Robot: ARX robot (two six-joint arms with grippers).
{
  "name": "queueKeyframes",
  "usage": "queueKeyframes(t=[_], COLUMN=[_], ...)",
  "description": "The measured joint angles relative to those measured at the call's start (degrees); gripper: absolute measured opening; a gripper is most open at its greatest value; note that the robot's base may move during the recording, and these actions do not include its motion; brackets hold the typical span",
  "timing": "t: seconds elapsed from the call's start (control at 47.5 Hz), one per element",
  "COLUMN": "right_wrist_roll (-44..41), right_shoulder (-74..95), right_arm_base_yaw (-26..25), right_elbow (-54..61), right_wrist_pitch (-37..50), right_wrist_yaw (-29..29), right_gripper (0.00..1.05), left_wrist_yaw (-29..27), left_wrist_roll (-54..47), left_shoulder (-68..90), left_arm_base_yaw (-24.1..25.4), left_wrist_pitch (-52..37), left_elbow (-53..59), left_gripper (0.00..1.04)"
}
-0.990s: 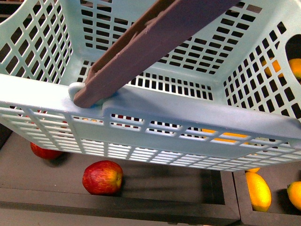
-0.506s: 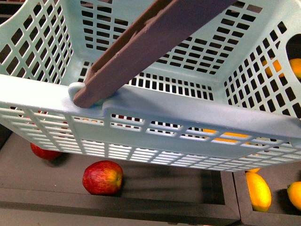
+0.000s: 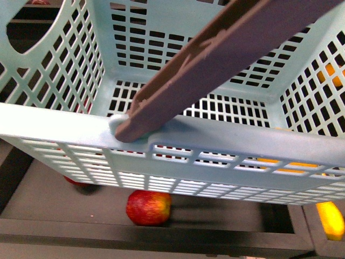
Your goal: Pick lemon and mango into basket
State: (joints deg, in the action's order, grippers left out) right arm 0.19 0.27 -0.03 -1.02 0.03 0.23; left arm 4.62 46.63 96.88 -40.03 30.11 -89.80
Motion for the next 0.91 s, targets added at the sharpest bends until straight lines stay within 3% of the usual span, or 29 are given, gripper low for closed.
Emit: queueKeyframes(t=[0.906], right_wrist_roll=[-0.02], right_shoulder=[-0.04], right_arm_base_yaw=[0.02], right_elbow=[0.00], right_wrist_pitch=[-0.09], right_wrist_yaw=[-0.22], right_gripper=[0.96], left_wrist_yaw=[-0.87], left_wrist_roll=[-0.66], left_shoulder=[0.04], left_arm_base_yaw=[0.61], left_wrist_pitch=[0.00], left_elbow=[-0.09], left_gripper=[0.08])
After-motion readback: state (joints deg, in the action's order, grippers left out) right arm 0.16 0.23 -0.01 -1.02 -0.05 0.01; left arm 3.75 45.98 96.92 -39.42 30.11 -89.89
